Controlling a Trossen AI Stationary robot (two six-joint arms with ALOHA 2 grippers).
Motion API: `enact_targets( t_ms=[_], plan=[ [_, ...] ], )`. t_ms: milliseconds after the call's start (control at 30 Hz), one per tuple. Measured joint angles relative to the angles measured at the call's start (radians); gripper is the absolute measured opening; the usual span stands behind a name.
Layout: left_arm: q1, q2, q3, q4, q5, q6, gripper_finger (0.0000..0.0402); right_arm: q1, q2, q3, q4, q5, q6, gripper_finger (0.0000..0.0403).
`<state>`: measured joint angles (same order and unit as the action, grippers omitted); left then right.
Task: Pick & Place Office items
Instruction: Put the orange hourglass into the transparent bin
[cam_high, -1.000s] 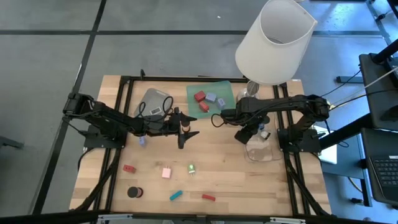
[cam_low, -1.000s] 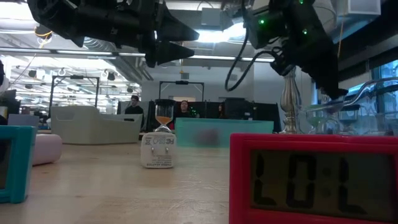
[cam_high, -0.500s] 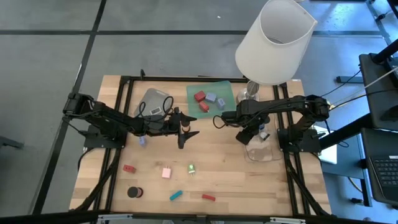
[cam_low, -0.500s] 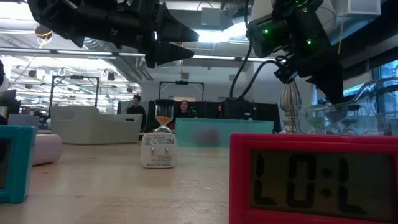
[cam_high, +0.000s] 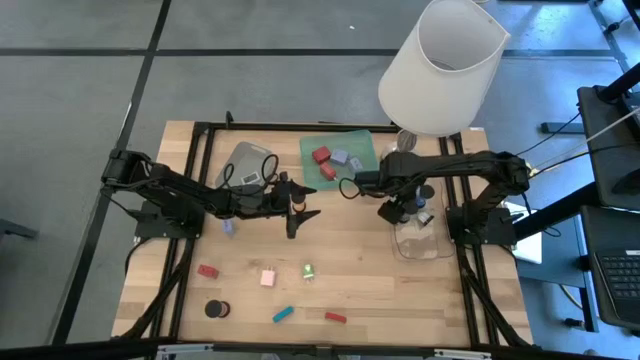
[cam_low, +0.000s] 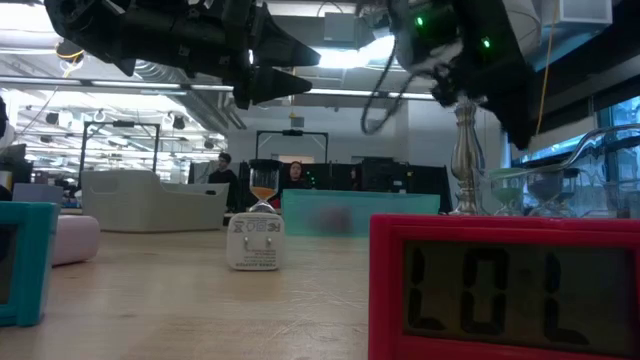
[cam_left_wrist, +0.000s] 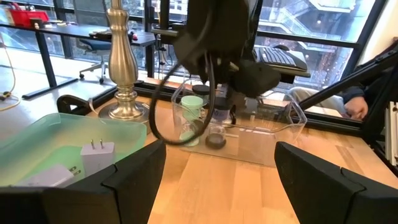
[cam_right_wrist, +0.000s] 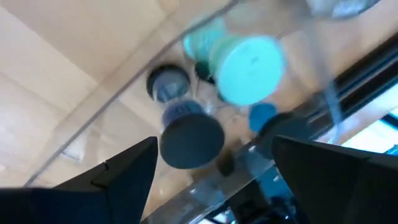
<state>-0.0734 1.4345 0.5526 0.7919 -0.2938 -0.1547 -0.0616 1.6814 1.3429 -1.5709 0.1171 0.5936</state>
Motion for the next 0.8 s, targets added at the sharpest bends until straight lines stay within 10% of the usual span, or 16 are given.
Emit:
enact_targets(
  t_ms=[800],
  plan=[
    [0.125, -0.001, 0.089, -0.474, -0.062, 0.127, 0.031, 0.239, -0.2, 0.188, 0.043, 0.403, 0.132, 0.0313]
  ],
)
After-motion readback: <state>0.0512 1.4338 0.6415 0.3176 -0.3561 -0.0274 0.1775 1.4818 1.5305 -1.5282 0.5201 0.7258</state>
